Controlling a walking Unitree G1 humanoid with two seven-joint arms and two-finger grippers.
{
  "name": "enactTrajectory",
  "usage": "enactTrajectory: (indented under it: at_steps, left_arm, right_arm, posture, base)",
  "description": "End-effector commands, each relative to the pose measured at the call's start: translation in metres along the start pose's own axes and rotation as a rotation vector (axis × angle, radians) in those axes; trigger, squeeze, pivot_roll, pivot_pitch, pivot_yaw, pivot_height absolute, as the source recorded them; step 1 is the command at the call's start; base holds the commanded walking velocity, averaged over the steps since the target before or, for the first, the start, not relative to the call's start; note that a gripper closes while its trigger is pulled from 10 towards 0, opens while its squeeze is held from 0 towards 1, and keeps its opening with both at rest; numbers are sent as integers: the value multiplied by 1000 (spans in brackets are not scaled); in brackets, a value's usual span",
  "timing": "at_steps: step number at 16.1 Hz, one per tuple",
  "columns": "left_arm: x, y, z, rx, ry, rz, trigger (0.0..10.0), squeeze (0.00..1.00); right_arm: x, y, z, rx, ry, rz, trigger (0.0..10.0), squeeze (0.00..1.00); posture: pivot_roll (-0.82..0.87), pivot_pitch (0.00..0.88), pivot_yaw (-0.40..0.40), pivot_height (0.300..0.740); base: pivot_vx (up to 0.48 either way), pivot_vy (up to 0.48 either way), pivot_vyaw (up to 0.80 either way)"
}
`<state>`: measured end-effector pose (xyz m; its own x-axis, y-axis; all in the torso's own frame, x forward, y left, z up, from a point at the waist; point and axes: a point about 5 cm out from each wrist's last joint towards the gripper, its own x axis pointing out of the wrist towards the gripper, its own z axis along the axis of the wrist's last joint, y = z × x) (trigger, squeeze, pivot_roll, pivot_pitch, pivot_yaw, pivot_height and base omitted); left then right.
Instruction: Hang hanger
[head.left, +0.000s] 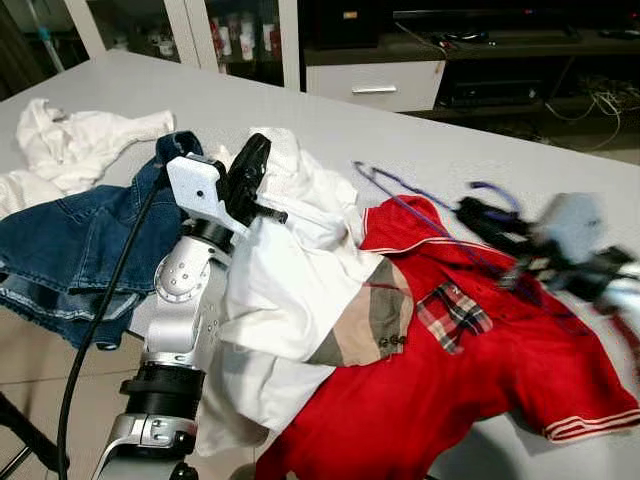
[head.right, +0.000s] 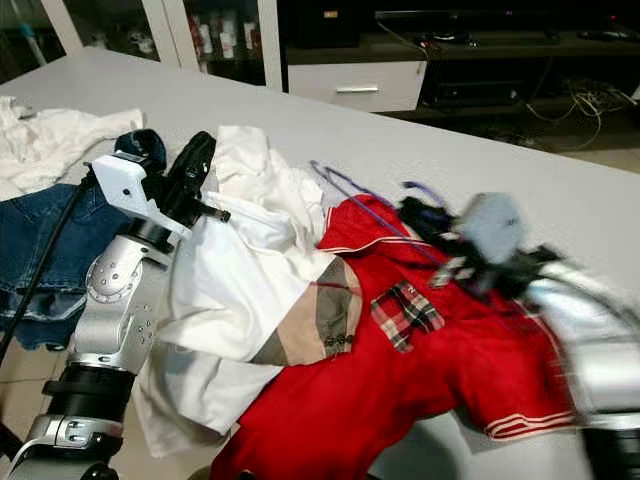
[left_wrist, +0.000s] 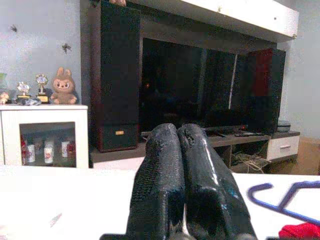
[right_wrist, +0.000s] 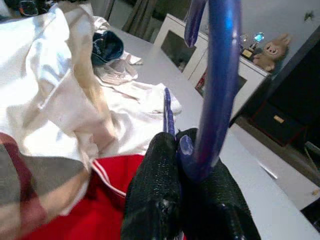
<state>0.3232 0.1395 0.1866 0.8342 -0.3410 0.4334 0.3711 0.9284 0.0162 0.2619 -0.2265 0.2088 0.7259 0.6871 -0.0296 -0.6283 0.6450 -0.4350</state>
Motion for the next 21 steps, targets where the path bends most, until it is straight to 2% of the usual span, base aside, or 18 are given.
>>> enactTrajectory:
  at_steps: [1, 4, 5, 8, 9, 12, 13, 15, 17, 19, 20, 21]
  left_arm:
    - [0, -1, -1, 16, 0, -12, 0, 0]
    - [0, 0, -1, 19, 1, -16, 0, 0]
    - [0, 0, -1, 21, 2, -16, 0, 0]
    - [-1, -1, -1, 31, 0, -43, 0, 0]
    - [-2, -4, 0, 46, -9, -77, 0, 0]
    - [-22, -30, -3, 182, -17, -349, 0, 0]
    - [-36, -38, -8, 217, 11, -438, 0, 0]
    - [-45, -33, -12, 212, 42, -414, 0, 0]
    - [-54, -27, -11, 241, 46, -388, 0, 0]
    - [-58, -27, -10, 261, 43, -402, 0, 0]
    - [-60, -30, -10, 270, 45, -423, 0, 0]
    - [-70, -38, -15, 306, 74, -526, 0, 0]
  right_arm:
    - [-10, -7, 11, 4, -7, 47, 10000, 0]
    - [-27, -12, 18, 35, 33, 153, 10000, 0]
    - [-39, -17, 21, 56, 62, 184, 10000, 0]
    - [-43, -26, 33, 43, 19, 161, 10000, 0]
    - [-40, -31, 38, 31, -6, 126, 10000, 0]
    - [-32, -38, 45, 2, -43, 91, 10000, 0]
    - [-29, -37, 47, 7, -62, 104, 10000, 0]
    - [-25, -33, 48, 24, -74, 140, 10000, 0]
    - [-21, -26, 45, 51, -70, 190, 10000, 0]
    - [-17, -15, 41, 75, -57, 255, 10000, 0]
    - [-16, -12, 40, 82, -53, 274, 10000, 0]
    - [-14, -4, 37, 109, -40, 326, 10000, 0]
  posture:
    - [50, 14, 29, 740]
    - [50, 14, 29, 740]
    - [46, 14, 32, 740]
    - [41, 17, 38, 740]
    - [40, 17, 39, 740]
    - [45, 18, 40, 740]
    - [45, 18, 40, 740]
    - [61, 19, 36, 740]
    - [75, 19, 28, 740]
    - [85, 20, 19, 740]
    - [85, 20, 19, 740]
    - [86, 22, 14, 740]
  base:
    - [0, 0, 0]
    - [0, 0, 0]
    - [0, 0, 0]
    - [0, 0, 0]
    - [0, 0, 0]
    - [0, 0, 0]
    - [0, 0, 0]
    - [0, 0, 0]
    - [0, 0, 0]
    - [0, 0, 0]
    - [0, 0, 0]
    - [0, 0, 0]
